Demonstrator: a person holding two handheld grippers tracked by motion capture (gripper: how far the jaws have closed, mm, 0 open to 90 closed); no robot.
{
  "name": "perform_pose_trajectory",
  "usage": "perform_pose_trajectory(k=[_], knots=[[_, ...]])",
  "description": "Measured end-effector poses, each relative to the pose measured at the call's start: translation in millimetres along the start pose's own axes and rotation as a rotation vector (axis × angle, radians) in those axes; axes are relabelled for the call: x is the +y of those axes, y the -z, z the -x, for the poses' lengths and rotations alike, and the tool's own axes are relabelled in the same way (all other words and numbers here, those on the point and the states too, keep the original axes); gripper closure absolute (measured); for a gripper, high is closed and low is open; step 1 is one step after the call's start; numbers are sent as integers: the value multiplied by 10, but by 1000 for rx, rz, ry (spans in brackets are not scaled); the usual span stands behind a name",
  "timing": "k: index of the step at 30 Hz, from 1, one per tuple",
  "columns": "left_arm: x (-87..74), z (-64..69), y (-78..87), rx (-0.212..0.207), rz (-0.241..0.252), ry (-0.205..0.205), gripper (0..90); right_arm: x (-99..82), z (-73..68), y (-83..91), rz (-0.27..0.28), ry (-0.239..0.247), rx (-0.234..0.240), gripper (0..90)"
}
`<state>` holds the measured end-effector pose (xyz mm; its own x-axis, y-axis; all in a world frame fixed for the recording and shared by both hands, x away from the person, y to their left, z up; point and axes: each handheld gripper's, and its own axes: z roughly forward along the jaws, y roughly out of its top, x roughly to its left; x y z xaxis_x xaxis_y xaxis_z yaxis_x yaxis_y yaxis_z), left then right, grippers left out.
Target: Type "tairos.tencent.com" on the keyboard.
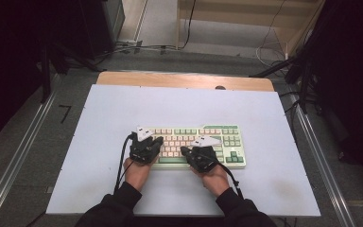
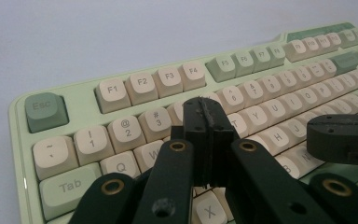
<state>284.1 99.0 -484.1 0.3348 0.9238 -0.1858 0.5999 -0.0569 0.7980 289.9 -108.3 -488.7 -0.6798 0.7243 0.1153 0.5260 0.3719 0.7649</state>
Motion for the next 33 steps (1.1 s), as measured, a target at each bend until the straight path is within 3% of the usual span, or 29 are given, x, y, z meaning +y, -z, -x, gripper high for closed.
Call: perform_pose_trajectory(k=[33], knots=[[3, -1, 10, -4, 3, 4, 900, -8, -10, -14, -3, 3, -2, 872]])
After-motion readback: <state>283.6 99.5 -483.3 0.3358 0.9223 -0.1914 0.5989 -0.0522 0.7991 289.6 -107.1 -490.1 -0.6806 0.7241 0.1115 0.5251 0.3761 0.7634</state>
